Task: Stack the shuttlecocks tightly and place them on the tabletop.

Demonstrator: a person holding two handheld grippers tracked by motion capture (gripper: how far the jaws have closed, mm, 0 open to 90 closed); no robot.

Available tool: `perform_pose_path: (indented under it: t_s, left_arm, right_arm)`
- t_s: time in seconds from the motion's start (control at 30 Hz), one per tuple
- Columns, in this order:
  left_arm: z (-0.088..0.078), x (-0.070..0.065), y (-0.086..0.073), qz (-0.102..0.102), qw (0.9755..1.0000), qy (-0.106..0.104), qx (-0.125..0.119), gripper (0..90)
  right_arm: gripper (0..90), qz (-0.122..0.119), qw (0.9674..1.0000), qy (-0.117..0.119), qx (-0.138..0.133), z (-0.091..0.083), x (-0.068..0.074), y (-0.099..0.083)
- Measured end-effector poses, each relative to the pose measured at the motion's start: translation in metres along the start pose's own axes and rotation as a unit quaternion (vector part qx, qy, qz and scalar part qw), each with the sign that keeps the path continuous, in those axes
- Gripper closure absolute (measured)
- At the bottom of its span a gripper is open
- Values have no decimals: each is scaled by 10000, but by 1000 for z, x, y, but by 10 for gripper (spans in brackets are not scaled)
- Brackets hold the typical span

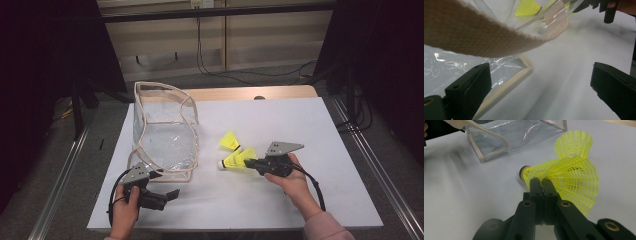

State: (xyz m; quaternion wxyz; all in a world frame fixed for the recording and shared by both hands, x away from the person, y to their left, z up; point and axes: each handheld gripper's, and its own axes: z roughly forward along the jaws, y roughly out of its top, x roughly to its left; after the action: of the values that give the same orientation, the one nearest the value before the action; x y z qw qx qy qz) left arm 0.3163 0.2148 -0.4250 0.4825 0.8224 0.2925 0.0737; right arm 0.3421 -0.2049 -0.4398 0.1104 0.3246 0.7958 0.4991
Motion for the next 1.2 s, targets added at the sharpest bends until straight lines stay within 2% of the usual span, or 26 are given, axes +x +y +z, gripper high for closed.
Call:
perform_pose_path:
  t_s: [0.17, 0.33, 0.5, 0.73, 0.87, 0.97, 1.03, 1.07, 1.1, 1.2]
  left_arm:
    - [0, 0, 0, -8, 10000, -21, -31, 33]
    - [0, 0, 0, 7, 10000, -24, -23, 33]
    - [1, 0, 0, 9, 10000, -15, 11, 33]
    - [1, 0, 0, -13, 10000, -34, -28, 33]
    - [2, 0, 0, -30, 10000, -44, -57, 33]
    - [2, 0, 0, -11, 10000, -44, -35, 33]
    - [2, 0, 0, -10, 10000, -28, -13, 33]
    - [2, -1, 0, -80, 9999, -74, 22, 33]
    - [2, 0, 0, -7, 10000, -39, 23, 33]
    - [2, 0, 0, -1, 10000, -47, -21, 33]
  right_arm:
    - [891, -11, 10000, -35, 11, 0, 0, 0]
    - [891, 103, 9999, 18, -72, 2, 0, 0]
    - [890, 122, 9999, 14, -37, 4, 1, 0]
    - [877, 141, 9997, 96, 148, 7, 2, -2]
    - [875, 112, 9997, 57, 201, 6, 1, -3]
    - [851, 164, 9996, 65, 235, 6, 1, -4]
    - [844, 116, 9996, 44, 268, 6, 0, -5]
    - [834, 126, 9995, 32, 287, 6, 0, -5]
    - [829, 141, 9994, 42, 299, 6, 0, -5]
    - [784, 211, 9993, -20, 300, 4, -1, -7]
